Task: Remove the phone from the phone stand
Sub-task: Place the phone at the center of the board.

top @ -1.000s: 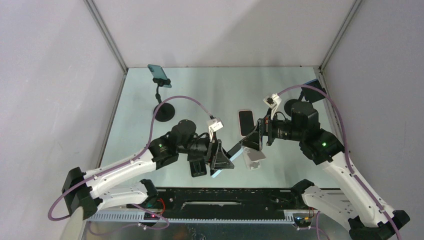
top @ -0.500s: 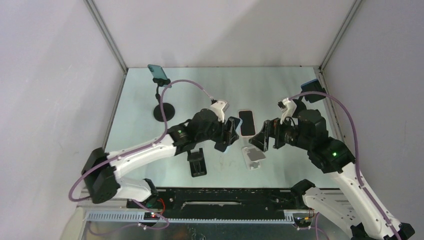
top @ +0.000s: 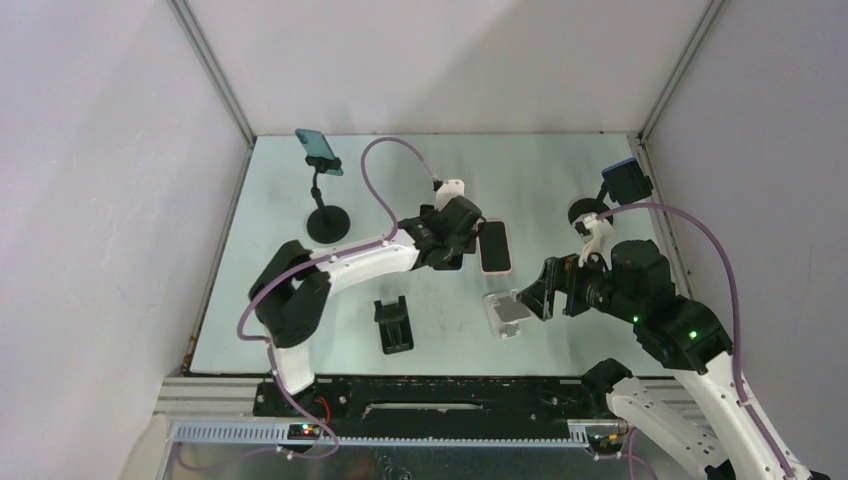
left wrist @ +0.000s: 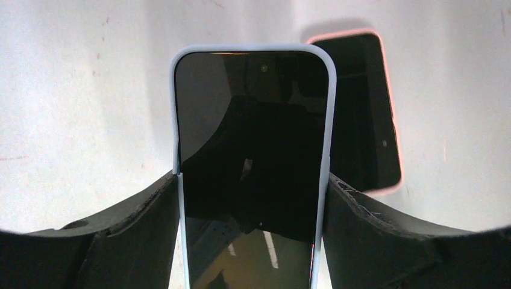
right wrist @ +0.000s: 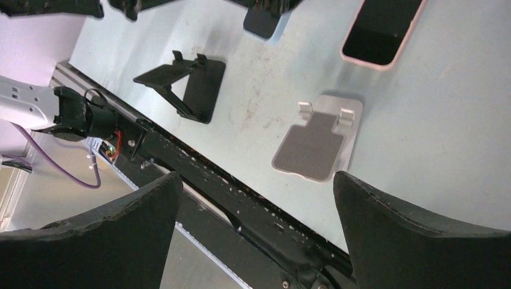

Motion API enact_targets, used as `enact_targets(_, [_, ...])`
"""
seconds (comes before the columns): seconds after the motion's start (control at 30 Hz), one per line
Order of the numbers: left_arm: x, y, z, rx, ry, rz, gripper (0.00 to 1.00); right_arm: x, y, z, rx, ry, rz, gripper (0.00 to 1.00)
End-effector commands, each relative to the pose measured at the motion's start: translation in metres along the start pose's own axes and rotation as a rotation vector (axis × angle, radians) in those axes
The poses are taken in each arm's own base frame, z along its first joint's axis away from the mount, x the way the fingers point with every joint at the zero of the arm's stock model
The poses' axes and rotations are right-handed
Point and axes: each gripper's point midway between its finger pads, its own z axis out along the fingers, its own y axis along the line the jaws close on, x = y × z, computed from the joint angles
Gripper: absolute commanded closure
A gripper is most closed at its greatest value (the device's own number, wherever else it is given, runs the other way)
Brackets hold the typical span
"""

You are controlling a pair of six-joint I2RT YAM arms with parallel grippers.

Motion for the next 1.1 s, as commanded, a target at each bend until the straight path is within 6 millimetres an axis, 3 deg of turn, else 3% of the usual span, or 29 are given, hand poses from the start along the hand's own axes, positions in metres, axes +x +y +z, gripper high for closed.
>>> enact_targets(0.0, [-0.042, 0.0, 0.016, -0.109, -0.105, -0.083, 1.0, 0.002, -0.003, -0.011, 0.033, -0.002, 0.019, 0.03])
enact_targets(0.3, [-0.02, 0.012, 0.052, -0.208, -0.046, -0.133, 0.96, 0.008, -0.002, -0.024, 0.032, -0.019, 0.038, 0.03])
enact_targets(0.47, [-0.005, 0.008, 0.067, -0.204, 0.014, -0.181, 0.99, 0.011, -0.004, -0.025, 0.04, -0.01, 0.041, 0.03])
enact_targets(0.73, [0.017, 0.004, 0.086, -0.184, 0.11, -0.226, 0.76, 0.011, -0.005, -0.027, 0.043, -0.017, 0.032, 0.03])
enact_targets(0.8, [0.019, 0.004, 0.088, -0.184, 0.119, -0.231, 0.59, 0.01, -0.004, -0.026, 0.038, -0.017, 0.031, 0.03])
enact_targets(1.07, [0.024, 0.008, 0.086, -0.19, 0.131, -0.227, 0.24, 0.008, -0.002, -0.026, 0.033, -0.02, 0.03, 0.03])
